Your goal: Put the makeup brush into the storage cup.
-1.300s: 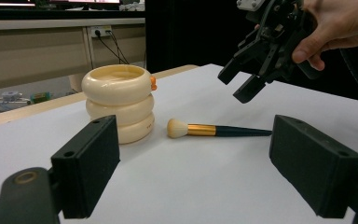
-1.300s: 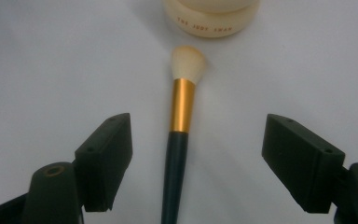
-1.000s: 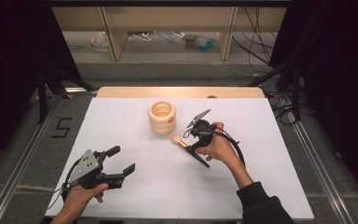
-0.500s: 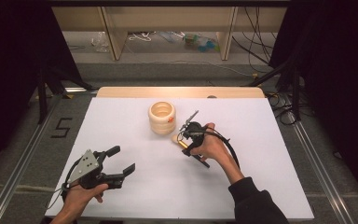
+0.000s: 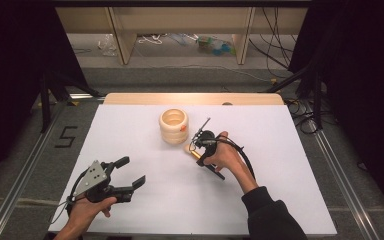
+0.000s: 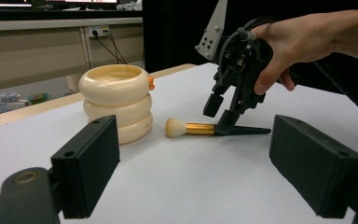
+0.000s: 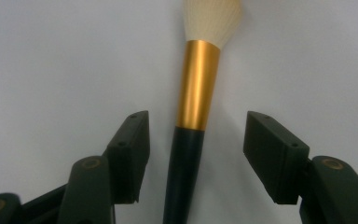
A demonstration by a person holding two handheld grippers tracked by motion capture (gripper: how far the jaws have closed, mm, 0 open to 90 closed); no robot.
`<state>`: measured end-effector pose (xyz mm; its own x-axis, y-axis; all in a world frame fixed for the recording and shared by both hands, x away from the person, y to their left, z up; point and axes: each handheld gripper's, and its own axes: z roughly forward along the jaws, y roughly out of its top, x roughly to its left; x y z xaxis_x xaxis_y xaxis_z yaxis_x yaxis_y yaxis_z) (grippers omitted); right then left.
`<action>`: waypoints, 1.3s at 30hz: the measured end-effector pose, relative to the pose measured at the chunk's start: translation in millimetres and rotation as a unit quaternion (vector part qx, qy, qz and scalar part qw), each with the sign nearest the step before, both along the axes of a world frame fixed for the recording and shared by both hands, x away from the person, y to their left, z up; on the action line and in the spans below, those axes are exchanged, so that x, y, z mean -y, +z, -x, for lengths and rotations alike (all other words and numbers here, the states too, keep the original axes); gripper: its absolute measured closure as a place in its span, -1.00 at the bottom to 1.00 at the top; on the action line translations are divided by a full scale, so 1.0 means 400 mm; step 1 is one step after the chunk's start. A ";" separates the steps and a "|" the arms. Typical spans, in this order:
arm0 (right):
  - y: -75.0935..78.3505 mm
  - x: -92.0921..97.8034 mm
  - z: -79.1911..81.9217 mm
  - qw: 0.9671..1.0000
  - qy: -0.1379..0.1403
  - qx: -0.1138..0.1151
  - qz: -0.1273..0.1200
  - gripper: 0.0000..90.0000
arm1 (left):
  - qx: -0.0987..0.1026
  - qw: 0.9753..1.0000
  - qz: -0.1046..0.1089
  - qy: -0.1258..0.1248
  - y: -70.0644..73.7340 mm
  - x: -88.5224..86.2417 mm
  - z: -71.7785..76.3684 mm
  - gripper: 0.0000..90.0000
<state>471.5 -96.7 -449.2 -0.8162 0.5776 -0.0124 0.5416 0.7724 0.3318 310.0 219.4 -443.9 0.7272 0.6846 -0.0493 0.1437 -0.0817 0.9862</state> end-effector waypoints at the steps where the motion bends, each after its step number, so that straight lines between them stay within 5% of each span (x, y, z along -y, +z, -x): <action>1: -0.001 0.000 -0.002 1.000 0.000 -0.001 -0.001 -0.05 | 0.000 1.000 0.000 0.000 0.000 0.000 0.000 -0.64; 39: -0.021 -0.027 -0.026 0.999 -0.003 -0.036 0.013 0.41 | 0.001 1.000 0.002 -0.004 -0.001 0.002 -0.001 -0.64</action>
<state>482.1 -85.9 -457.6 -0.8126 0.5821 0.0305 0.5672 0.7775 0.2716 310.5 218.7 -444.5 0.7333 0.6781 -0.0497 0.1405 -0.0796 0.9869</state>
